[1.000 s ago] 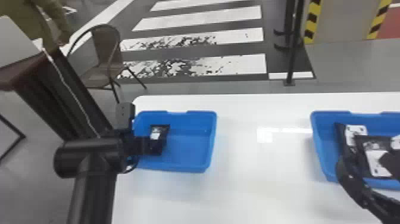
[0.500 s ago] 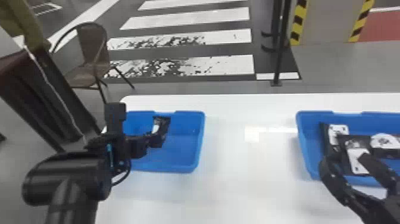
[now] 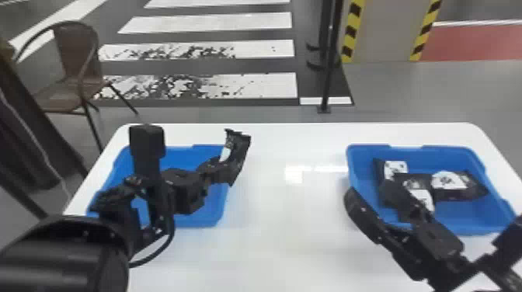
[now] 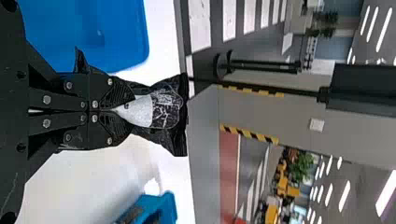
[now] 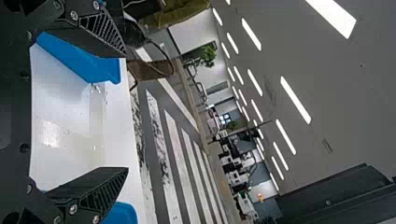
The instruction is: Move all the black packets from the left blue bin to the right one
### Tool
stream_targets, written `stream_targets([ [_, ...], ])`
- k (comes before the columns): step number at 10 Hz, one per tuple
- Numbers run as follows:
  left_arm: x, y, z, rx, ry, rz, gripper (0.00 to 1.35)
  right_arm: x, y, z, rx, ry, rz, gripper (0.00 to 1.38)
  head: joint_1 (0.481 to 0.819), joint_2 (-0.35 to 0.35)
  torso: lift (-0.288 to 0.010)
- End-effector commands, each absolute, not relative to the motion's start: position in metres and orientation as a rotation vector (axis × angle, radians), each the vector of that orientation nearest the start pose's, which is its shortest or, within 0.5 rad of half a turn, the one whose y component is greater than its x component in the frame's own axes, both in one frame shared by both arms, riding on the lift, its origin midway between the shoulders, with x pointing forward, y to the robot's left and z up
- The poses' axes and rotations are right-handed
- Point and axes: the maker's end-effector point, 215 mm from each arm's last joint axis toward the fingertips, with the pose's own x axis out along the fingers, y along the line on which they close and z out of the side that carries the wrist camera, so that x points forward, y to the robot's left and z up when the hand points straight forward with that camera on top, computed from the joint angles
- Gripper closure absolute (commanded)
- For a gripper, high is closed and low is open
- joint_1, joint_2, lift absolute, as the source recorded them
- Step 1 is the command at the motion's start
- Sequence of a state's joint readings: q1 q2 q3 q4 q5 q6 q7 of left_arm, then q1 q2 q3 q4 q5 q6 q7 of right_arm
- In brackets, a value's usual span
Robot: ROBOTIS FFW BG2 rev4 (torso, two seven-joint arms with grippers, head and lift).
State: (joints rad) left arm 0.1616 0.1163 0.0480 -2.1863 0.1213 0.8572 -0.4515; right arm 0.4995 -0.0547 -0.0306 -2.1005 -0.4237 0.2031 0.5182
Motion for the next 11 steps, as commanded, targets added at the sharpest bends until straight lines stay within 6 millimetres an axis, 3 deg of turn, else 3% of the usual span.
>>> stream_targets([
  [1,0.489,0.11,-0.324,-0.094,0.37,-0.58,1.21,0.425,-0.095,-0.308,0.448,0.06,0.638,0.17,0.695,0.046,-0.14],
  [3,0.481,0.056,-0.305,-0.116,0.335,-0.699,1.21,0.437,-0.08,-0.297,0.485,0.041,0.679,0.17,0.695,0.017,-0.14],
  [5,0.465,0.009,-0.291,-0.133,0.317,-0.813,1.21,0.449,-0.079,-0.29,0.476,0.025,0.687,0.17,0.695,-0.038,-0.14],
  [9,0.443,-0.025,-0.29,-0.161,0.332,-0.902,1.21,0.471,-0.092,-0.268,0.453,-0.035,0.644,0.17,0.695,-0.121,-0.14],
  [10,0.441,-0.029,-0.287,-0.166,0.325,-0.913,1.21,0.474,-0.094,-0.271,0.456,-0.031,0.64,0.3,0.695,-0.136,-0.14],
  [11,0.441,-0.03,-0.287,-0.164,0.324,-0.914,1.21,0.475,-0.094,-0.273,0.457,-0.026,0.638,0.88,0.695,-0.142,-0.14],
])
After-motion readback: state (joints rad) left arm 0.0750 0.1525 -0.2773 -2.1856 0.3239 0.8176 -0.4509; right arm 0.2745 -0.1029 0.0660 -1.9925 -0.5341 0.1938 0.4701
